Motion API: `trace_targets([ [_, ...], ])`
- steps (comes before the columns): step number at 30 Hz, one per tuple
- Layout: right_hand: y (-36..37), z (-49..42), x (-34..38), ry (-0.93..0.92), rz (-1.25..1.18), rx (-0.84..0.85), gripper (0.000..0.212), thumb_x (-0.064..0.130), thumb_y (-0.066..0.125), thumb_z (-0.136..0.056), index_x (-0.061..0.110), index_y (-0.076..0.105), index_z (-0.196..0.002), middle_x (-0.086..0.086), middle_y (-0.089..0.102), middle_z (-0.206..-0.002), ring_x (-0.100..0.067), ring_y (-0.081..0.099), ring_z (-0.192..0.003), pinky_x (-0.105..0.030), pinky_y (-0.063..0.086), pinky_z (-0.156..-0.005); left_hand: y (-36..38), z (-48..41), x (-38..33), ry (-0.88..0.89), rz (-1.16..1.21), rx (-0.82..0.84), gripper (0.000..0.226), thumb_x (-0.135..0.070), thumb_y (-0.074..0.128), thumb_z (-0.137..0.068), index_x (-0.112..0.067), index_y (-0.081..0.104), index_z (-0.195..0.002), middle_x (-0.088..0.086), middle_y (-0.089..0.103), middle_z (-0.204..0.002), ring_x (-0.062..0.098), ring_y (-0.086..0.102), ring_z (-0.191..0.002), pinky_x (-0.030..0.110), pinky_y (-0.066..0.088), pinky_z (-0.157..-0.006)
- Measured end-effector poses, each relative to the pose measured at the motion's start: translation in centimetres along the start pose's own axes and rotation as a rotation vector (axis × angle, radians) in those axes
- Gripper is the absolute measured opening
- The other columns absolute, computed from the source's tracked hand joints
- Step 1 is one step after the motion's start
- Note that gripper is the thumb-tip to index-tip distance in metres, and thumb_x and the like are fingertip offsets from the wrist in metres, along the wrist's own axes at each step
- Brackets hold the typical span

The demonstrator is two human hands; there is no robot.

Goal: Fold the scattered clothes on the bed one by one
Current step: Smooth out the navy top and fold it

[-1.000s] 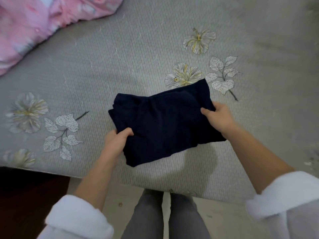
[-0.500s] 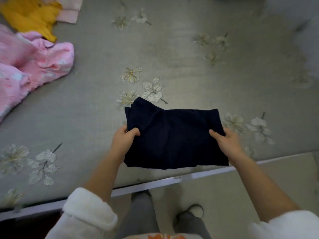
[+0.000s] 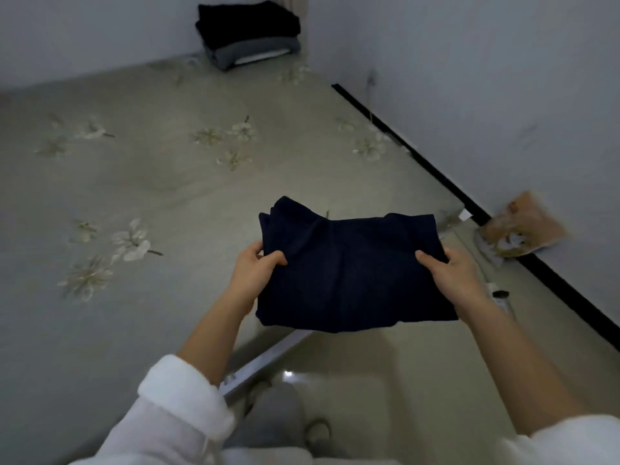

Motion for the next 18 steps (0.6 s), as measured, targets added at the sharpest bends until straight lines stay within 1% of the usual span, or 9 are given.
trace_targets([
  [1, -1.9, -0.6, -0.2, 0.002, -0.011, -0.020, 0.013, 0.027, 0.059, -0.094, 0.026, 0.064, -0.106, 0.007, 0.064, -0.098, -0.011, 0.060, -0.086, -0.028, 0.047, -0.065, 2.0, -0.5, -0.8, 0.003, -0.022, 0.020, 0.032, -0.010, 0.061, -0.080, -0.017, 0.059, -0.111, 0.006, 0.067, -0.100, 0.024, 0.066, -0.086, 0.032, 0.052, -0.065],
  [3, -5.2, -2.2, -0.6, 0.009, -0.038, -0.049, 0.007, 0.026, 0.059, -0.094, 0.031, 0.064, -0.094, 0.009, 0.064, -0.094, -0.010, 0.060, -0.083, -0.026, 0.046, -0.063, 5.9, -1.8, -2.5, 0.016, -0.065, 0.056, 0.033, -0.012, 0.063, -0.081, -0.016, 0.057, -0.113, 0.009, 0.068, -0.100, 0.025, 0.067, -0.086, 0.034, 0.053, -0.066],
  [5, -8.0, -4.3, -0.9, 0.017, -0.056, -0.077, 0.009, 0.025, 0.059, -0.094, 0.032, 0.063, -0.089, 0.009, 0.064, -0.090, -0.012, 0.061, -0.082, -0.027, 0.047, -0.063, 9.4, -3.4, -4.3, 0.034, -0.101, 0.085, 0.034, -0.012, 0.064, -0.081, -0.017, 0.056, -0.114, 0.009, 0.068, -0.098, 0.025, 0.067, -0.085, 0.038, 0.055, -0.070],
  [7, -10.4, -7.0, -1.2, 0.033, -0.047, -0.094, 0.006, 0.026, 0.059, -0.094, 0.026, 0.066, -0.094, 0.007, 0.065, -0.090, -0.014, 0.062, -0.081, -0.030, 0.050, -0.065, 12.9, -5.5, -6.0, 0.057, -0.133, 0.113, 0.033, -0.013, 0.065, -0.081, -0.019, 0.057, -0.113, 0.009, 0.069, -0.095, 0.025, 0.068, -0.083, 0.041, 0.056, -0.073],
  [9, -12.8, -10.5, -1.4, 0.041, -0.047, -0.109, 0.010, 0.027, 0.060, -0.093, 0.019, 0.067, -0.094, 0.001, 0.068, -0.092, -0.019, 0.064, -0.083, -0.034, 0.053, -0.070, 16.4, -7.9, -7.8, 0.091, -0.159, 0.130, 0.032, -0.012, 0.065, -0.082, -0.019, 0.058, -0.113, 0.010, 0.069, -0.092, 0.025, 0.068, -0.080, 0.038, 0.055, -0.068],
  [11, -15.2, -14.4, -1.3, 0.037, -0.075, -0.123, 0.007, 0.024, 0.062, -0.092, 0.020, 0.068, -0.091, -0.002, 0.069, -0.093, -0.020, 0.065, -0.085, -0.038, 0.054, -0.076, 20.0, -10.7, -9.6, 0.110, -0.164, 0.136, 0.032, -0.010, 0.065, -0.083, -0.019, 0.058, -0.114, 0.010, 0.069, -0.090, 0.024, 0.068, -0.077, 0.034, 0.053, -0.063],
  [13, -17.5, -18.6, -1.1, 0.050, -0.120, -0.136, 0.007, 0.021, 0.065, -0.090, 0.020, 0.070, -0.094, -0.001, 0.070, -0.094, -0.021, 0.065, -0.088, -0.040, 0.055, -0.079, 23.8, -13.9, -11.5, 0.119, -0.177, 0.147, 0.032, -0.010, 0.065, -0.083, -0.019, 0.059, -0.114, 0.010, 0.069, -0.089, 0.024, 0.069, -0.076, 0.033, 0.052, -0.063],
  [16, -20.9, -25.0, -0.7, 0.141, -0.248, -0.140, 0.017, 0.016, 0.067, -0.087, 0.021, 0.070, -0.103, 0.000, 0.071, -0.095, -0.021, 0.067, -0.087, -0.038, 0.056, -0.075, 29.5, -18.8, -14.9, 0.105, -0.178, 0.160, 0.035, -0.010, 0.065, -0.083, -0.018, 0.059, -0.116, 0.010, 0.069, -0.090, 0.025, 0.069, -0.077, 0.034, 0.053, -0.064],
  [18, -23.2, -29.2, -0.2, 0.191, -0.299, -0.114, 0.021, 0.011, 0.064, -0.087, 0.023, 0.068, -0.104, 0.001, 0.071, -0.096, -0.022, 0.068, -0.089, -0.039, 0.056, -0.077, 33.4, -21.4, -17.4, 0.104, -0.175, 0.163, 0.035, -0.008, 0.065, -0.084, -0.017, 0.058, -0.116, 0.011, 0.069, -0.090, 0.025, 0.068, -0.077, 0.032, 0.051, -0.061],
])
Point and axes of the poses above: each hand's wrist, its own z-axis away from the middle knuckle, its own y-axis out of the palm, x = y × z, the point moved 6 cm from there along -z, towards the middle knuckle
